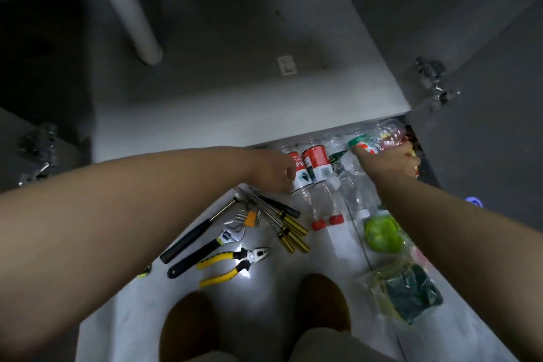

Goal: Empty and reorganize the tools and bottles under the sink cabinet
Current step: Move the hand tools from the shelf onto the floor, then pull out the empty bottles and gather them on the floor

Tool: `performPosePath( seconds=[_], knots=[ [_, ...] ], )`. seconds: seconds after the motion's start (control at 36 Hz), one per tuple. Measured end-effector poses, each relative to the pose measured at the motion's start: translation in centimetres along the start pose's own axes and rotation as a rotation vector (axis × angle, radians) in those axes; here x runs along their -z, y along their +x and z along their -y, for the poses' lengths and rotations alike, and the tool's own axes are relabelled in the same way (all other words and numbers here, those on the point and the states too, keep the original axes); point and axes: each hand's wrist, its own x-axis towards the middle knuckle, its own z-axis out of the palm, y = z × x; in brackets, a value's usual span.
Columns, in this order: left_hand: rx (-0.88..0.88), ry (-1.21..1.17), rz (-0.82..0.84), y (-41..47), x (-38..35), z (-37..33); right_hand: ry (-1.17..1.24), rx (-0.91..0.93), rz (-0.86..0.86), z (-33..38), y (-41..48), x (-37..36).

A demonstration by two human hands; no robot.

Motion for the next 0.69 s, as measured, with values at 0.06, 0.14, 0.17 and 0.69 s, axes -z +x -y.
performPosePath(
  seconds=[0.06,0.14,0.17,0.69],
  knots=[
    [0.017,-0.132,-0.1,1.0,0.4,-0.5,0.003,-0.077,0.115,0.4,1.1,-0.5],
    [0.039,-0.452,-0.236,2.2,-0.3,-0.6,0.083,-0.089,0.269,0.7,2.1,-1.7],
    [0.048,-0.556,-0.275,2.4,-0.9,-0.6,0.125,-0.094,0.299,0.8,2.1,-1.9],
    [0.032,-1.048,-0.32,3.3,-3.8,-1.1,0.509,0.631,0.67,-2.5,-8.6,-2.1]
  ],
)
